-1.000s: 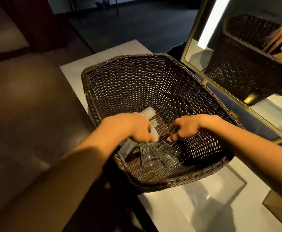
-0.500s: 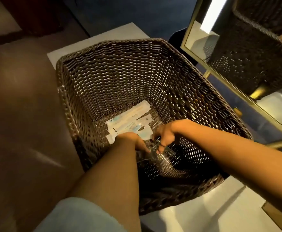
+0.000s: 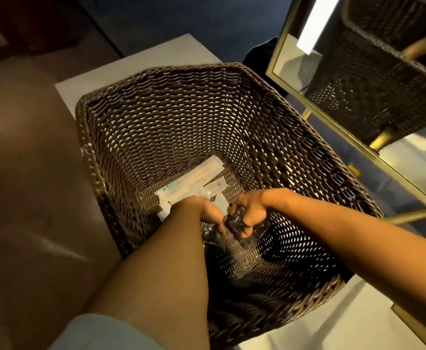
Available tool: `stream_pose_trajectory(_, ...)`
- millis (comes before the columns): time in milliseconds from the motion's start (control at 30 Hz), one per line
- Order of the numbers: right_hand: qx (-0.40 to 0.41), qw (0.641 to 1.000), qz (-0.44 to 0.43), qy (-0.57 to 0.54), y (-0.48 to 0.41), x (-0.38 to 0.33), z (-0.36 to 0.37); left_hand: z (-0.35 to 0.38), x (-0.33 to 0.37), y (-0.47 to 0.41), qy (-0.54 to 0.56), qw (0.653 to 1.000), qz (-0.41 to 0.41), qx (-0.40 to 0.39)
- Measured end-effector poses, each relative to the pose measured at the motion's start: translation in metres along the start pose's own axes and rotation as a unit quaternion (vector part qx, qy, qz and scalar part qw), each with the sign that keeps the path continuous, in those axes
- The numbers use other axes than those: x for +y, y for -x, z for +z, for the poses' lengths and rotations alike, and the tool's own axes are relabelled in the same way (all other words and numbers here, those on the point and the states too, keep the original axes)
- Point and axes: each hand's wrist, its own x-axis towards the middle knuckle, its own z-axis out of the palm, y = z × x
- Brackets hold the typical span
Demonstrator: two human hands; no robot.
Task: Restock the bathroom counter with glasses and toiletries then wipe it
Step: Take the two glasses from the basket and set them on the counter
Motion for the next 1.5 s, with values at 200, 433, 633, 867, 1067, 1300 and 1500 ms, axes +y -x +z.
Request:
stream_pose_trajectory(200,0.084,0.989,-0.017,-0.123,0.05,0.008,-0.024,-0.033,-0.009,0.025,0.015,0.987,0.036,0.155)
stream_pose_trajectory(433,0.3,0.917,-0.063,-0.254,0.118,0.022,-0.016,-0.056,-0.013,0.094,0.075,0.946,0.158,0.274)
stream_pose_trajectory(633,0.414,0.834,-0.079,-0.357,0.172,0.016,0.008,-0.047,-0.02,0.127,0.108,0.907,0.269,0.305)
stream_pose_trajectory(867,0.515,0.724,-0.085,-0.451,0.239,0.005,0.051,-0.025,0.0,0.165,0.09,0.862,0.396,0.303)
stream_pose_trajectory(1067,0.604,0.652,-0.057,-0.455,0.289,0.011,0.096,-0.001,0.029,0.195,0.032,0.826,0.486,0.283)
stream_pose_trajectory(1300,0.648,0.614,-0.04,-0.448,0.341,0.026,0.155,0.042,0.067,0.209,-0.017,0.805,0.533,0.259)
stream_pose_trajectory(1500,0.665,0.588,-0.024,-0.461,0.377,0.051,0.222,0.106,0.109,0.213,-0.008,0.807,0.546,0.224)
